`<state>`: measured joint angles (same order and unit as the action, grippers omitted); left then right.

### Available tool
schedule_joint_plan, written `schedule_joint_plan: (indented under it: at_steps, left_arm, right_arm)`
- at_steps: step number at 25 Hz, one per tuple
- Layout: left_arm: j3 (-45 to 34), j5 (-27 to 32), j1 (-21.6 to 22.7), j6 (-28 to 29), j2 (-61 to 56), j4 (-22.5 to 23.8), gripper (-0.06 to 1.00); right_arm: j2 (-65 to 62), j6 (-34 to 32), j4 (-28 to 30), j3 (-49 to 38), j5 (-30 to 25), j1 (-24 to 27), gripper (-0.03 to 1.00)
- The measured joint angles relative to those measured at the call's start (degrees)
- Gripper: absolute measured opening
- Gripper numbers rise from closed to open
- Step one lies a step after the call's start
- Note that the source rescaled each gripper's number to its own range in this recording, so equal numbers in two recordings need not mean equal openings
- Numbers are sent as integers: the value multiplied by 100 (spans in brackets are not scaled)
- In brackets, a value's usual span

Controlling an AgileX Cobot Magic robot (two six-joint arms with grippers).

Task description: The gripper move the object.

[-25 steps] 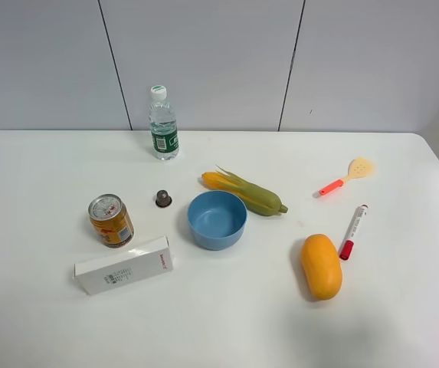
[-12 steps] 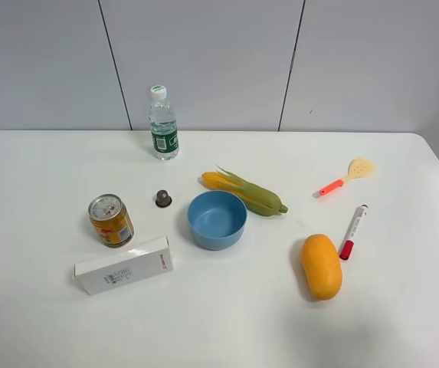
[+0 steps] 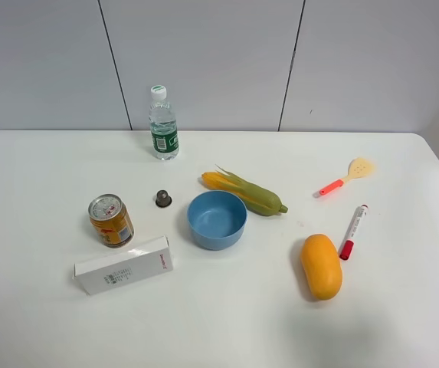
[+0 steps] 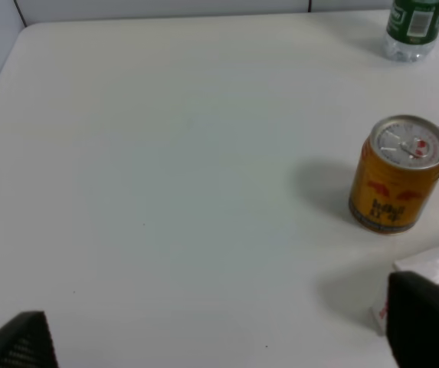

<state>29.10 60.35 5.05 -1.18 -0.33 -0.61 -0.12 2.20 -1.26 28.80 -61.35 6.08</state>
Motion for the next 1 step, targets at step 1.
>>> schedule_joint_plan:
  at_steps: [1]
  left_arm:
    - [0,0,0,0,0,0,100]
  right_arm:
    - [0,0,0,0,0,0,100]
